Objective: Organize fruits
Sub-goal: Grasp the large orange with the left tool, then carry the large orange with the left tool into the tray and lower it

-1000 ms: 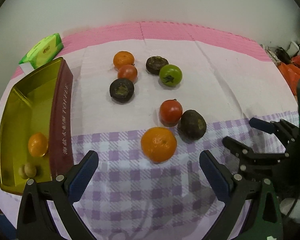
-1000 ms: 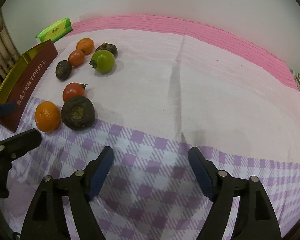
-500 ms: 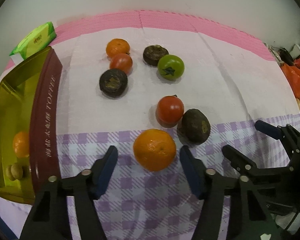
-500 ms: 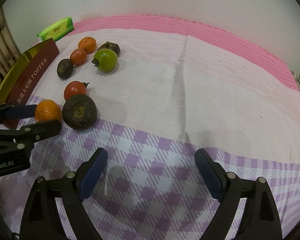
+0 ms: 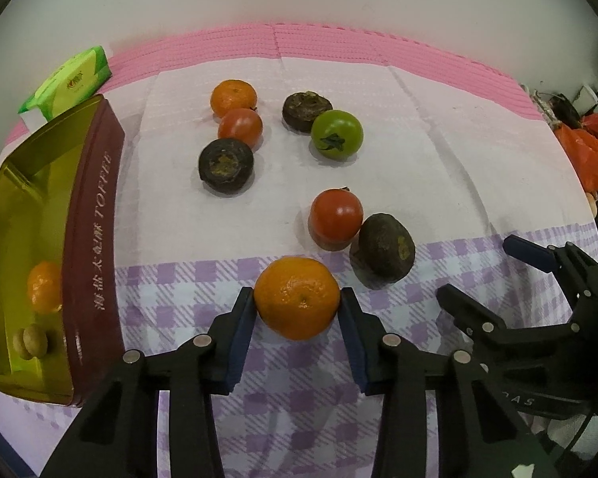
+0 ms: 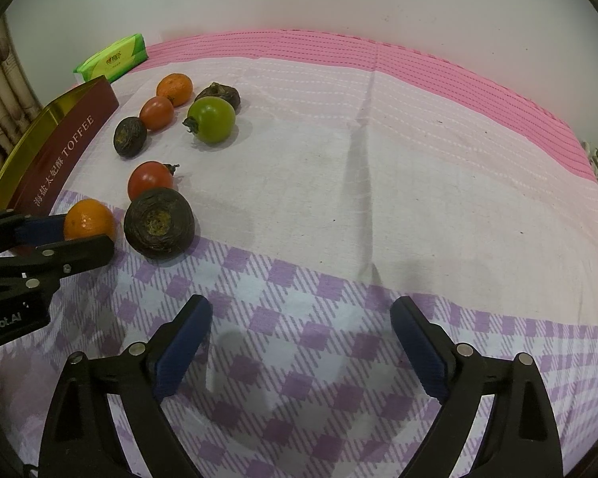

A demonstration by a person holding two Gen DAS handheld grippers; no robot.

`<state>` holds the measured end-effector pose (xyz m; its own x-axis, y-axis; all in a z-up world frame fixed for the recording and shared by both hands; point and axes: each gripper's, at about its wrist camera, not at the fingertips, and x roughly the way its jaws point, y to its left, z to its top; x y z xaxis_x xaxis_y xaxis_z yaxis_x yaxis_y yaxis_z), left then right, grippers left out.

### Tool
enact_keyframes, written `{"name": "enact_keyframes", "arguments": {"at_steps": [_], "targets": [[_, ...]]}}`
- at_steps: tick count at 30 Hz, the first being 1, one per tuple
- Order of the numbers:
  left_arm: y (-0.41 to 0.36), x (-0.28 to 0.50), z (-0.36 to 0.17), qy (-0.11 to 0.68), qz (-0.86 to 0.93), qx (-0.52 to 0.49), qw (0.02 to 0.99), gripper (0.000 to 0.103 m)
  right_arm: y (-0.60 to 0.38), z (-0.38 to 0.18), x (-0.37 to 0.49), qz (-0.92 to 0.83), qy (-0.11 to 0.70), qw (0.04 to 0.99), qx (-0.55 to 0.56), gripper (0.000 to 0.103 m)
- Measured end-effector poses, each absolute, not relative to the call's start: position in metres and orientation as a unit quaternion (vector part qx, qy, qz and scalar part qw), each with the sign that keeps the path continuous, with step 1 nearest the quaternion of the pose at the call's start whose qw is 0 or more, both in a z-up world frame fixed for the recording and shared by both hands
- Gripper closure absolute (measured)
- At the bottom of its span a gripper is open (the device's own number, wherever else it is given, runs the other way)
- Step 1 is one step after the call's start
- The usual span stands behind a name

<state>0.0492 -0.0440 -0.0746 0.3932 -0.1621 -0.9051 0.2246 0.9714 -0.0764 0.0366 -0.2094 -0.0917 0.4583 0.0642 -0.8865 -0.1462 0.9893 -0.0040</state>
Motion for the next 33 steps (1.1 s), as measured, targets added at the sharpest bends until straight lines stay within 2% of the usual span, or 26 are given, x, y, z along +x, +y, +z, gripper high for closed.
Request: {"name": "enact_keyframes", "arguments": {"at_steps": [17, 24, 33], "targets": [[-0.004, 0.032, -0.026, 0.498, -0.094, 0.015, 0.862, 0.065, -0.205, -0.094, 0.036, 0.061, 0.515, 0.854, -0.040, 0.002], [0.041, 0.035, -0.014, 0.488, -0.054, 0.004, 0.871, 0.065, -0.203, -0.096, 0.037, 0.061, 0.514, 0.855, -0.039, 0.000], [0.116, 0.039, -0.024, 0.494, 0.021, -0.025, 0.869, 0.065, -0.204, -0.096, 0.036, 0.061, 0.513, 0.855, -0.039, 0.000]]}}
